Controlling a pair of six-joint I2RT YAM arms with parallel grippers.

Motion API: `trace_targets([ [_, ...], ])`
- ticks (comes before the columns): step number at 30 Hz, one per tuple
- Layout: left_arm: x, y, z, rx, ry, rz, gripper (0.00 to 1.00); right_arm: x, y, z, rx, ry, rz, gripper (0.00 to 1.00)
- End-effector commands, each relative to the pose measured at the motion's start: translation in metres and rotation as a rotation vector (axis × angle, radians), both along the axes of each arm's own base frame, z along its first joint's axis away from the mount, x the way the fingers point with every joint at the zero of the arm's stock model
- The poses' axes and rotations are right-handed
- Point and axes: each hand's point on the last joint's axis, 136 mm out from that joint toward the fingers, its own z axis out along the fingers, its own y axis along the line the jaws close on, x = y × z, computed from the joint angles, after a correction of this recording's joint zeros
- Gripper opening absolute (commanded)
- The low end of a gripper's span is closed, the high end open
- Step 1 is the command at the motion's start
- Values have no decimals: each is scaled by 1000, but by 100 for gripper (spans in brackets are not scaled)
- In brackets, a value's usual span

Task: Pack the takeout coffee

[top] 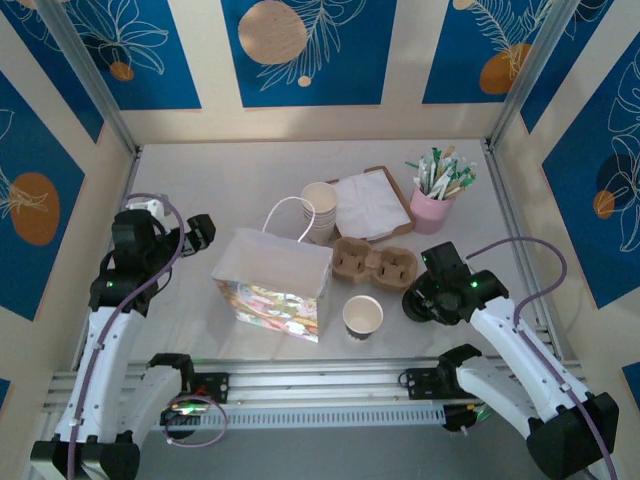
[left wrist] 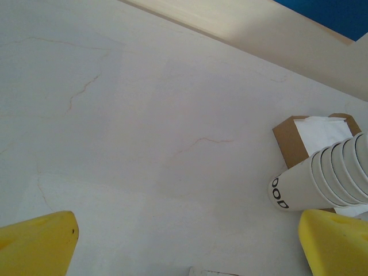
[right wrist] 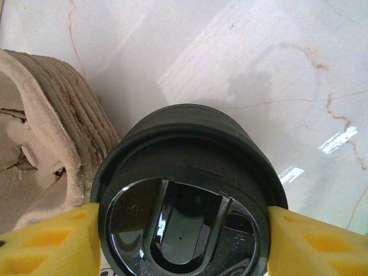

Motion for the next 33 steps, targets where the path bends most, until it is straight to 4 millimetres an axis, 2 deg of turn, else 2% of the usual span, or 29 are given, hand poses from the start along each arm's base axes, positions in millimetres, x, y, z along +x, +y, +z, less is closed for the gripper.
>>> trace_targets([
  [1, -1, 3, -9, -1, 30, 15, 98, 1, 3, 2, 35, -10, -32, 65],
  [4, -1, 3, -9, -3, 30, 13, 98, 0, 1, 3, 27, -2, -28, 65],
  [11, -1, 3, -9, -1, 29, 15, 98, -16, -14, -9, -82, 114, -8, 65],
  [19, 0, 4, -10, 0, 32, 16, 98, -10, -23, -1, -148, 98, 5, 65],
  [26, 0, 5, -10, 4, 34, 20, 98, 4, -10, 18, -90, 14, 68, 64],
  [29, 0, 5, -10, 6, 34, 21, 98, 12, 1, 35, -82, -60, 195, 63],
  [33, 0, 5, -10, 7, 33, 21, 98, 15, 26, 56, -50, -132, 364, 63],
])
